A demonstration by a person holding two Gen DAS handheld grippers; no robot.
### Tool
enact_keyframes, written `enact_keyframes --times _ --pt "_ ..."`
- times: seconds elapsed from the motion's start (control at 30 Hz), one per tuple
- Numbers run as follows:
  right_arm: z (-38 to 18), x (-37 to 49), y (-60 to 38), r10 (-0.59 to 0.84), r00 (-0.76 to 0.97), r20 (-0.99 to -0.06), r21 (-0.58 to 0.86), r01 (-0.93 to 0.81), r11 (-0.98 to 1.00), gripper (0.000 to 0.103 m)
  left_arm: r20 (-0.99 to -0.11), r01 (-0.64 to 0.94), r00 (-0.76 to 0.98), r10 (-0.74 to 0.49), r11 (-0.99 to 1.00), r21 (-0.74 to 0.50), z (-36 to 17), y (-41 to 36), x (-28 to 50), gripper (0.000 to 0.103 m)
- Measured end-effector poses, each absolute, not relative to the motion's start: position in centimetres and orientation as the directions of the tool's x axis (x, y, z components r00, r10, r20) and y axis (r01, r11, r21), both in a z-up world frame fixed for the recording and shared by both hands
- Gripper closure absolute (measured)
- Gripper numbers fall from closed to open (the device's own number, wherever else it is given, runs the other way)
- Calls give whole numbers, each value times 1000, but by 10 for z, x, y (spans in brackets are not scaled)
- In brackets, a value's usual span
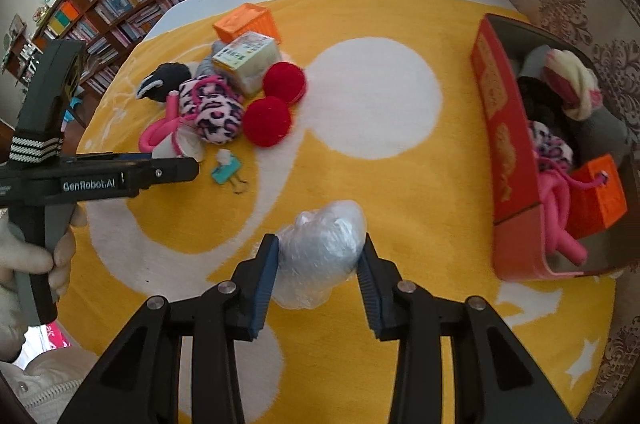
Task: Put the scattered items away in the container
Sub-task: 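Grasp the clear plastic bag with the right gripper while the left grasps the white roll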
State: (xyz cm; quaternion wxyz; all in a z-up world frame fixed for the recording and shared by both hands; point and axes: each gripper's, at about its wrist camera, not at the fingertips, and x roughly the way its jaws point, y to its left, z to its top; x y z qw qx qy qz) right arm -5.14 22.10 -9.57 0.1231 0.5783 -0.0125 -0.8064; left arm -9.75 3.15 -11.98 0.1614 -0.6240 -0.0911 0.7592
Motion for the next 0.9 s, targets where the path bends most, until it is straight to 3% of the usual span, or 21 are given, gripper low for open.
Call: enact_keyframes --times 0.37,0.67,0.9 --pt "-95 -52 241 -219 -308 -926 169 179 -969 61 -919 -250 -110 379 -905 -344 -116 71 -108 41" --pt "-95 -52 247 -227 -300 -926 175 190 -966 61 -923 -183 -223 313 -944 -276 -109 54 -103 41" --pt "-97 -54 251 -231 -296 -927 180 191 -965 61 -937 -239 -260 233 -956 -171 -112 55 -103 41"
